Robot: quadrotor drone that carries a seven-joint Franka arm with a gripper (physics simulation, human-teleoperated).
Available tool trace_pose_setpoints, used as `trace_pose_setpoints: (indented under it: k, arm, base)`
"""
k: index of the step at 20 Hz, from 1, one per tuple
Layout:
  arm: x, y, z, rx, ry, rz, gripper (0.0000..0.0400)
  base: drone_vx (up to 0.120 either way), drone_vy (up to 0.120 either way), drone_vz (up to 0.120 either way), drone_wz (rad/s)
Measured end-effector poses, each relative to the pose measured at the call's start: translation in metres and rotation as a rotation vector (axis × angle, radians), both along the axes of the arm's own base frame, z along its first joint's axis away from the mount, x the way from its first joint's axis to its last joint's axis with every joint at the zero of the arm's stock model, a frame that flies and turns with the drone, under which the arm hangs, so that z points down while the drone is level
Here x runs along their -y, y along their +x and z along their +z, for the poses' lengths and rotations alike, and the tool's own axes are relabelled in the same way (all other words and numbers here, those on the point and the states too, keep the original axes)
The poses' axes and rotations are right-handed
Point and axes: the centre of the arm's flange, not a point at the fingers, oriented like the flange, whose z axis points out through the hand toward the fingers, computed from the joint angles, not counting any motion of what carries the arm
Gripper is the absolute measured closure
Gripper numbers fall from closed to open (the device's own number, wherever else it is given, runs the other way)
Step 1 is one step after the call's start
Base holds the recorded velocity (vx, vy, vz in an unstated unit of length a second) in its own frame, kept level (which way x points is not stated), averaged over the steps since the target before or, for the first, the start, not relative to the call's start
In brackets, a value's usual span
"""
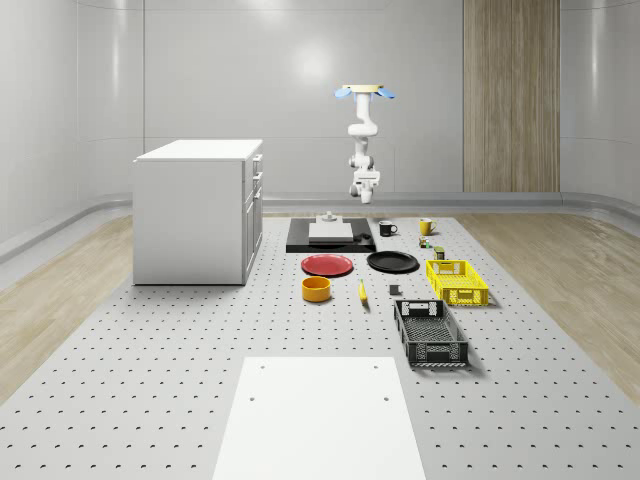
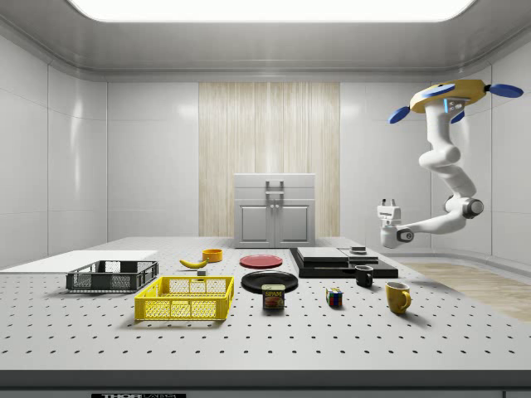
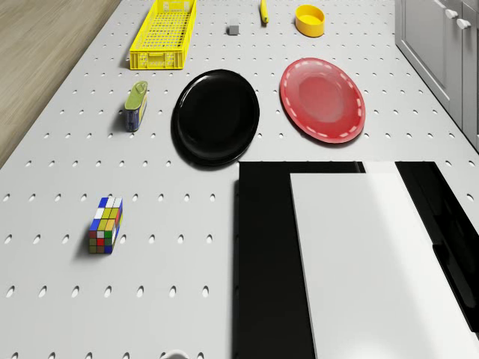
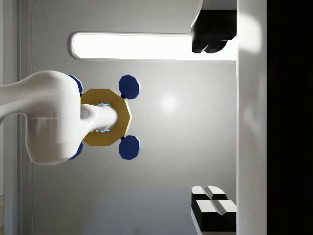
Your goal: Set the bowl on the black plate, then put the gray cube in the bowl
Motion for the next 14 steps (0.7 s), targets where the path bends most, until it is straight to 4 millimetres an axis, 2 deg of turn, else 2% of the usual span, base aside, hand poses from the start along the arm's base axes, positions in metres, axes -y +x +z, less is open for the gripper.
trace_pose_setpoints:
  k: [14]
  arm:
    - [-0.0022,-0.0011,0.0000,0.011,-0.022,0.000,0.0000]
  base:
    - [0.120,0.000,0.000,0.000]
